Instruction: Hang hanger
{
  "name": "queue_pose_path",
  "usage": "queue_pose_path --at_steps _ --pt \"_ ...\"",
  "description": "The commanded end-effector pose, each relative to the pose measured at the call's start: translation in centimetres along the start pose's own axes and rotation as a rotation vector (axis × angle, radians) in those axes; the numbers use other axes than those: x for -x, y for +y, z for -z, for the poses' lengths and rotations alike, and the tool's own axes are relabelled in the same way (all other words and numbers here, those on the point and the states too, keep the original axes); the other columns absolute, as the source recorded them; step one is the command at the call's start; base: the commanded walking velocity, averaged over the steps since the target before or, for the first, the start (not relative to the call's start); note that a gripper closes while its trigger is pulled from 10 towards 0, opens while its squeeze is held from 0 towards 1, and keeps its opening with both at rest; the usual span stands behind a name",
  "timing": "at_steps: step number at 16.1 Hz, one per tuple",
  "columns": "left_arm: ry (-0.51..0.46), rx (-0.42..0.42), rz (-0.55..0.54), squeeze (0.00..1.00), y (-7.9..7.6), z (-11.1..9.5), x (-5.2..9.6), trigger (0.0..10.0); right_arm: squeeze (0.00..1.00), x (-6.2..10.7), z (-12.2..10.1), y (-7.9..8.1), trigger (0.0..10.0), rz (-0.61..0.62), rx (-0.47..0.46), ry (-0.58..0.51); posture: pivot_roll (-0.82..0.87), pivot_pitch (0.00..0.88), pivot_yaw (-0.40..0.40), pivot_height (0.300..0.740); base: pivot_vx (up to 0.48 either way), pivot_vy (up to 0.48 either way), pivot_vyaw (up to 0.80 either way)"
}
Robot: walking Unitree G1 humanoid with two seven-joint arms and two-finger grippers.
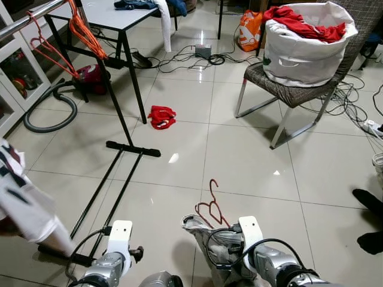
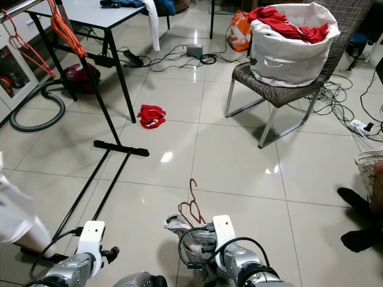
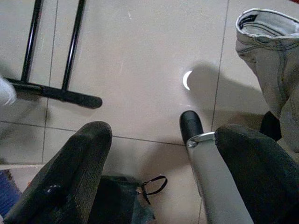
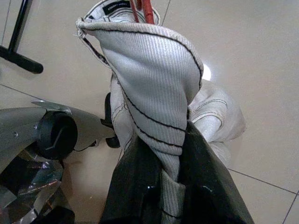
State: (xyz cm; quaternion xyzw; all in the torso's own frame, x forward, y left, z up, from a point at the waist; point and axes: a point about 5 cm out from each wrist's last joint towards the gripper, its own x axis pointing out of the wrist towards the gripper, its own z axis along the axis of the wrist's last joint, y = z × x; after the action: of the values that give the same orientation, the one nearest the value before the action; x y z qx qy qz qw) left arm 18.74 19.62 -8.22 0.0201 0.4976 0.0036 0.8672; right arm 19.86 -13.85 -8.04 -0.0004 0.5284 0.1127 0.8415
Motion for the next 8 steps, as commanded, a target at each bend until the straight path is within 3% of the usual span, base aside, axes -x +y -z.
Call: queue_pose_path --at_steps 1,8 --pt "-0.015 -0.013 -0.002 0.00 0.0 -0.8 -0.1 10.0 0.00 0.0 -0.6 0.1 10.0 -0.002 0.003 -0.016 -0.05 0.000 0.055 0.740 0.000 0.000 0.00" --pt "-0.040 -0.025 -0.010 0.00 0.6 -1.9 0.0 10.0 0.00 -0.1 -0.9 0.8 10.0 -0.026 0.033 -0.026 -0.04 0.000 0.053 0.740 0.000 0.000 0.00"
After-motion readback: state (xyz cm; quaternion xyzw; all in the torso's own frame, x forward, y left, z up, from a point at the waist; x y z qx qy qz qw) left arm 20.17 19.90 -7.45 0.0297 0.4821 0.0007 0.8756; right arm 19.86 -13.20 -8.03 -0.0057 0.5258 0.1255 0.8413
